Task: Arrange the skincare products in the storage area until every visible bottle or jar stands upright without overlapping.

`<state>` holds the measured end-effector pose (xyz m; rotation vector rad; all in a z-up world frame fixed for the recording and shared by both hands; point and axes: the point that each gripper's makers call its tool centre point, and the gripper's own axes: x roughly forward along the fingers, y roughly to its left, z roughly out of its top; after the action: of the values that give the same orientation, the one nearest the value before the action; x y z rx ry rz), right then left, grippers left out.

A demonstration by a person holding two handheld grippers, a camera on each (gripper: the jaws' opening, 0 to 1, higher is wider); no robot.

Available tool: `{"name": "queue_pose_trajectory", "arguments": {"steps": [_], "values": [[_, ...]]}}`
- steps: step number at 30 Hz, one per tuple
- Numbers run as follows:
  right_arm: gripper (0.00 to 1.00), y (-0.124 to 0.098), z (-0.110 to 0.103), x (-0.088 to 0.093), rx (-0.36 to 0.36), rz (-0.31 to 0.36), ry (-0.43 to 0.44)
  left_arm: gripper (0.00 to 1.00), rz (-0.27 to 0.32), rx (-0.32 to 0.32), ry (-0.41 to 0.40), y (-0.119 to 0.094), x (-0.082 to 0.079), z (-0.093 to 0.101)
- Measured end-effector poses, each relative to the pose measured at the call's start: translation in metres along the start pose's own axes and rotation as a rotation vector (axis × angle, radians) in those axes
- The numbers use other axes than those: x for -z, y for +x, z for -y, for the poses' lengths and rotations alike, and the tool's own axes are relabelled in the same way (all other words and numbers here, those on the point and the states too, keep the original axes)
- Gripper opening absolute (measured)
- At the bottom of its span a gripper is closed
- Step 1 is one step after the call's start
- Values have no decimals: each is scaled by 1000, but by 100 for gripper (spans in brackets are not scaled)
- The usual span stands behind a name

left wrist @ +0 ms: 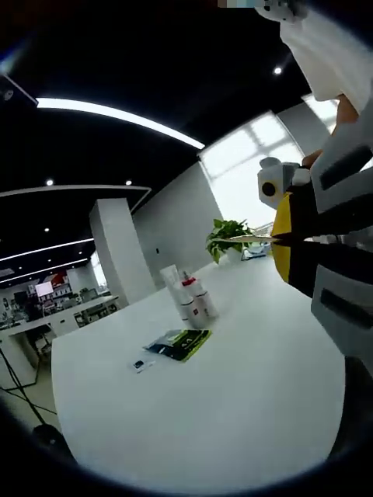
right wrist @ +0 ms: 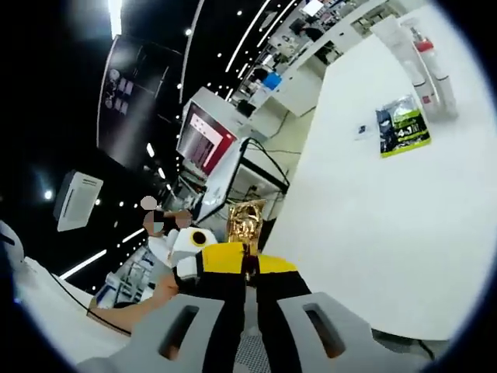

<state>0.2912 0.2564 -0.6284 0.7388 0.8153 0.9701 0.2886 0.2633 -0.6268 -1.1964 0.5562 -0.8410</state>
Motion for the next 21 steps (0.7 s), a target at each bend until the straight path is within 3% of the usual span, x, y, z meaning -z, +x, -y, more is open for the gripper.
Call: {"name": "queue_pose_trajectory", "arguments": {"steps": [7, 9, 10, 14, 21], "values": [[9, 1, 4, 10, -7, -23, 71, 1, 12, -16, 5, 0, -2, -1], [1, 1, -2, 15, -36, -42, 17, 1, 16, -24, 2, 0, -3, -3], [0, 0, 0, 13, -9, -22, 18, 1, 12, -34, 3, -1, -3, -7], [0, 3, -3, 9, -35, -3, 53, 1, 37, -15, -3, -2, -8, -5], [0, 6, -4, 5, -28, 12, 42, 1, 53, -10, -9, -2, -10, -3]]}}
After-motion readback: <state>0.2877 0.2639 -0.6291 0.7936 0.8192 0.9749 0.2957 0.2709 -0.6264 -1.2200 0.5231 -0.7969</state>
